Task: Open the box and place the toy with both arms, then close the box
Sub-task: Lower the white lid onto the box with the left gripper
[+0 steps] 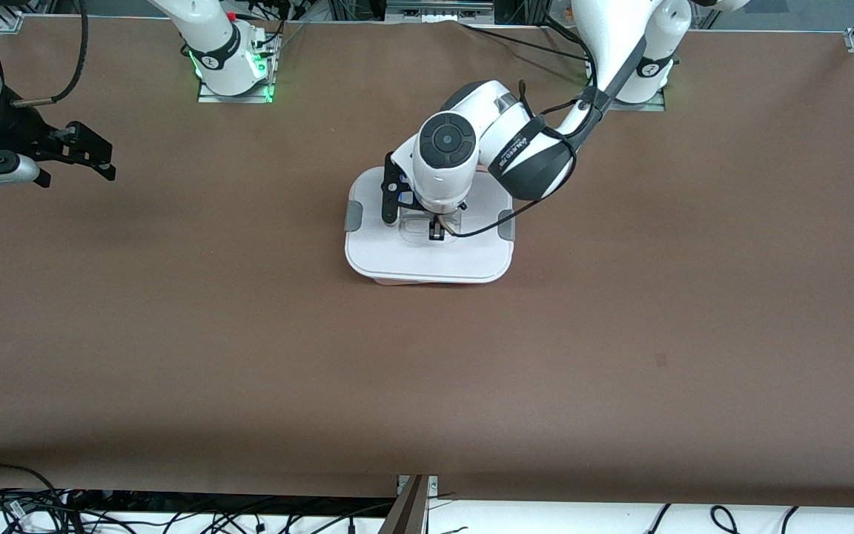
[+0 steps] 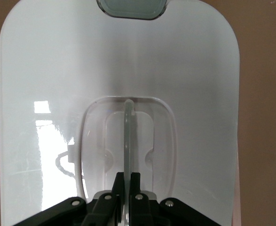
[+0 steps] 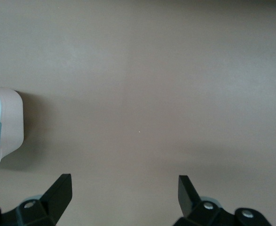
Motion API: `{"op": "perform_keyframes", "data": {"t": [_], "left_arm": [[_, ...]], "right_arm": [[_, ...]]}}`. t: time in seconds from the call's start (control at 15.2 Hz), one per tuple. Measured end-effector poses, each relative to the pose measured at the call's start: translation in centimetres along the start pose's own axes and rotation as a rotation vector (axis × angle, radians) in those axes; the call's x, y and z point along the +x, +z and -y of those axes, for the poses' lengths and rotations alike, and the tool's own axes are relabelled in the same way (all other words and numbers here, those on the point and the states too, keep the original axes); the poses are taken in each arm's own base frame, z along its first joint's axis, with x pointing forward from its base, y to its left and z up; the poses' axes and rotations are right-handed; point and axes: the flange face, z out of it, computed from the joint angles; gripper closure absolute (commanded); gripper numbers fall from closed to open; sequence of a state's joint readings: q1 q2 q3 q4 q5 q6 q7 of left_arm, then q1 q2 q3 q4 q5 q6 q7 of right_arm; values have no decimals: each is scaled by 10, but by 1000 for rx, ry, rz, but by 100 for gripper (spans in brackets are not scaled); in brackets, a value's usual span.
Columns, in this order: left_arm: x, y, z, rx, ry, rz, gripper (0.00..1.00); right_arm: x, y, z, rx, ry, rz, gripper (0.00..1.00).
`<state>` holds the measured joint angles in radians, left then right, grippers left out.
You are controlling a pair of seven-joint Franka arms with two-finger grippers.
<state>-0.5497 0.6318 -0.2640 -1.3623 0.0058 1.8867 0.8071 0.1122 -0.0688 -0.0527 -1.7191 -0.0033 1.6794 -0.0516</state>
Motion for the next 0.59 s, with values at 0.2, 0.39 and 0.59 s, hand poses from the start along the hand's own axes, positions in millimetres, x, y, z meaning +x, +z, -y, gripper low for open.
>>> {"op": "perform_keyframes", "data": {"t": [0.2,0.39,0.59], "left_arm": [[-1,1,-2,-12,-33,12,100],[4,2,-9,-21,-103,24,100],[7,5,-14,-28,-132,35,100]], "right_arm": [[0,-1,0,-1,23,0,0],[0,-5,16,-3,26,-8,0],[-3,-5,21,-4,19,12,0]]}}
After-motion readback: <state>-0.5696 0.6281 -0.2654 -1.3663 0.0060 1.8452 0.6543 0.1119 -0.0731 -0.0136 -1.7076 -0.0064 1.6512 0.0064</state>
